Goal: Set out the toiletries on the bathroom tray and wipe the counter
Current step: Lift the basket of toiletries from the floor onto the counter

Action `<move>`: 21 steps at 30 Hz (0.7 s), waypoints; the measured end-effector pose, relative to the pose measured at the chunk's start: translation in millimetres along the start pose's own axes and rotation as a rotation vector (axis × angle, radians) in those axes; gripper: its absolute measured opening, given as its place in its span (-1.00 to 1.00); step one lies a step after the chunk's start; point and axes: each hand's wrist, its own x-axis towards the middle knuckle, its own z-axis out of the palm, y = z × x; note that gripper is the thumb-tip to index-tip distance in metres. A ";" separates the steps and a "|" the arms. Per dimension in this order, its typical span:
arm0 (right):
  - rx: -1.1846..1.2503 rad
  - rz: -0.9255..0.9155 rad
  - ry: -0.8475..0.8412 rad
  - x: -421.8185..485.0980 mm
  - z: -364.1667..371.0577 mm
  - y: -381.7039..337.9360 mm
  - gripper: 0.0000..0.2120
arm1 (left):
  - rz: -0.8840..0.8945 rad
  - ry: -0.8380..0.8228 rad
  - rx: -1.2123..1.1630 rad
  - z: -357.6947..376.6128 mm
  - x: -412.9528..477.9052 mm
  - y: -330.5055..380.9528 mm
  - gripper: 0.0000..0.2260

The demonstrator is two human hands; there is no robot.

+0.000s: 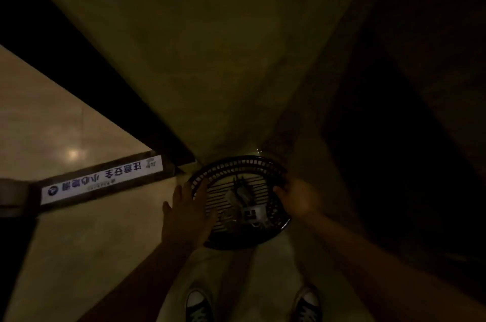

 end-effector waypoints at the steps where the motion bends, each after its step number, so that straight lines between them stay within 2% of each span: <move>1: -0.041 -0.025 0.002 15.4 13.5 0.9 -0.55 | 0.011 0.008 -0.006 13.8 14.9 -5.0 -0.34; 6: -0.202 -0.066 0.053 99.4 70.2 18.2 -0.37 | 0.029 0.084 0.077 86.6 92.2 -38.1 -0.34; 10: -0.268 0.012 0.063 155.6 100.1 38.9 -0.23 | -0.076 0.099 0.040 133.0 137.6 -63.8 -0.26; 12: -0.303 0.027 0.056 170.7 113.6 48.6 -0.29 | -0.113 0.091 -0.030 152.3 148.2 -70.7 -0.22; 15: -0.336 -0.017 0.133 186.7 121.1 59.8 -0.50 | -0.145 0.139 0.026 169.8 157.6 -77.9 -0.20; 18: -0.316 -0.053 0.131 197.9 116.2 65.1 -0.68 | -0.147 0.166 -0.004 169.5 162.9 -84.0 -0.28; 21: -0.311 -0.085 0.103 193.7 106.8 66.6 -0.74 | -0.119 0.176 -0.068 160.7 155.3 -86.7 -0.34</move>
